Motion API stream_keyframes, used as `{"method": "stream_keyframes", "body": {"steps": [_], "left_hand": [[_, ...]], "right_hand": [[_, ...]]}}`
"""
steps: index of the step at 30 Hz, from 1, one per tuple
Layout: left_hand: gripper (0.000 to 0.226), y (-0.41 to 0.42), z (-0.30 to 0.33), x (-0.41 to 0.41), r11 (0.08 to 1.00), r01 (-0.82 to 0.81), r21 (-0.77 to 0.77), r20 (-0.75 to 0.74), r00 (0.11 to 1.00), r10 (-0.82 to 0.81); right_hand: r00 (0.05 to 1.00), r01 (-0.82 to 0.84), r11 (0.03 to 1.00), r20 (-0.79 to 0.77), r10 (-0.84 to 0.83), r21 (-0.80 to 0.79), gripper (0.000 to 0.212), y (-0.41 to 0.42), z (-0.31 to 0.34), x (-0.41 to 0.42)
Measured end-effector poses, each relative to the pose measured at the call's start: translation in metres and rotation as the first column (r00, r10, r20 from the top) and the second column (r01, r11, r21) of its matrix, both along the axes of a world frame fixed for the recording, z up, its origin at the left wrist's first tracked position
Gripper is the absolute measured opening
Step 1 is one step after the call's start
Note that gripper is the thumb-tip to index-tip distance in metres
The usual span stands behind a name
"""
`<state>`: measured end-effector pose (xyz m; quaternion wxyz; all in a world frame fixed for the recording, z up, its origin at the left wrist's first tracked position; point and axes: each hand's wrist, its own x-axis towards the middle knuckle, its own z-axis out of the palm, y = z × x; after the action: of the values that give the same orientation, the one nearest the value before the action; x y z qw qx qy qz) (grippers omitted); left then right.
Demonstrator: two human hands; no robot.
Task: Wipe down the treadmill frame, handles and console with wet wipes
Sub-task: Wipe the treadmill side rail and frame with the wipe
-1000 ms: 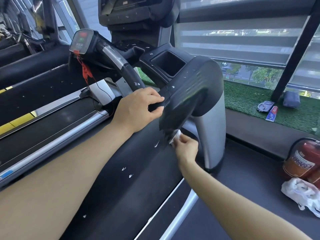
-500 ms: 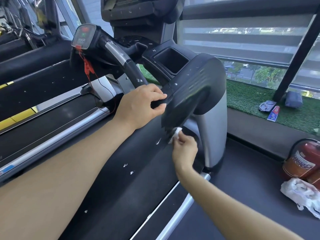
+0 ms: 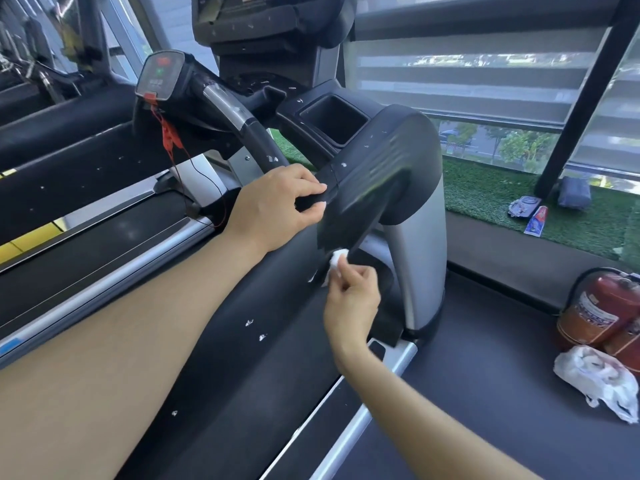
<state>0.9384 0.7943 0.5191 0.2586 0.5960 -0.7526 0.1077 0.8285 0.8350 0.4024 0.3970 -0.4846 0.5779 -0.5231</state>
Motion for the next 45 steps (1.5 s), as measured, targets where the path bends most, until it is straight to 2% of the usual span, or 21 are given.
{"method": "stream_keyframes", "body": {"steps": [2,8,12,17,20,22,26,28,31,34,39,45], "left_hand": [[0.027,-0.001,0.000,0.001,1.000,0.006,0.010,0.006,1.000,-0.006],[0.029,0.002,0.002,0.001,0.997,0.003,0.077,0.032,0.999,-0.006],[0.031,0.024,0.008,0.009,0.987,0.018,0.159,0.047,0.999,-0.026],[0.028,0.063,0.001,0.033,0.989,0.024,0.144,-0.031,0.999,-0.020],[0.027,0.072,-0.005,0.036,0.990,0.037,0.133,-0.122,0.992,-0.020],[0.026,0.073,-0.008,0.035,0.993,0.042,0.107,-0.177,0.984,-0.022],[0.025,0.073,-0.012,0.035,0.995,0.038,0.093,-0.218,0.976,-0.017],[0.025,0.072,-0.012,0.034,0.995,0.031,0.096,-0.218,0.976,-0.010],[0.028,0.074,-0.012,0.034,0.995,0.025,0.101,-0.215,0.977,-0.003],[0.036,0.075,-0.010,0.033,0.994,0.016,0.106,-0.214,0.977,0.007],[0.030,0.077,-0.009,0.031,0.995,0.002,0.098,-0.210,0.978,0.018],[0.026,0.079,-0.008,0.029,0.995,-0.016,0.102,-0.197,0.980,0.036]], "right_hand": [[0.999,-0.035,0.998,0.029,0.037,-0.048,0.022,0.016,0.009,0.000],[0.986,0.021,0.996,-0.163,-0.035,-0.086,0.025,-0.053,0.048,-0.017],[0.969,0.021,0.990,-0.241,-0.054,-0.140,0.025,-0.040,0.048,-0.009],[0.951,-0.107,0.915,-0.309,-0.019,-0.388,0.023,0.036,0.031,0.014],[0.958,-0.159,0.897,-0.284,0.040,-0.412,0.020,0.052,0.030,0.019],[0.950,-0.131,0.890,-0.312,-0.013,-0.436,0.019,0.041,0.037,0.017],[0.903,-0.041,0.948,-0.419,-0.101,-0.315,0.023,-0.016,0.063,0.002],[0.905,-0.021,0.961,-0.413,-0.099,-0.276,0.025,-0.030,0.068,-0.005],[0.905,-0.062,0.925,-0.411,-0.106,-0.375,0.020,-0.003,0.056,0.005],[0.919,-0.154,0.883,-0.392,-0.036,-0.443,0.017,0.037,0.042,0.015],[0.943,-0.135,0.887,-0.331,-0.021,-0.442,0.019,0.010,0.058,0.007],[0.947,-0.058,0.944,-0.316,-0.050,-0.324,0.024,-0.014,0.072,0.004]]}}
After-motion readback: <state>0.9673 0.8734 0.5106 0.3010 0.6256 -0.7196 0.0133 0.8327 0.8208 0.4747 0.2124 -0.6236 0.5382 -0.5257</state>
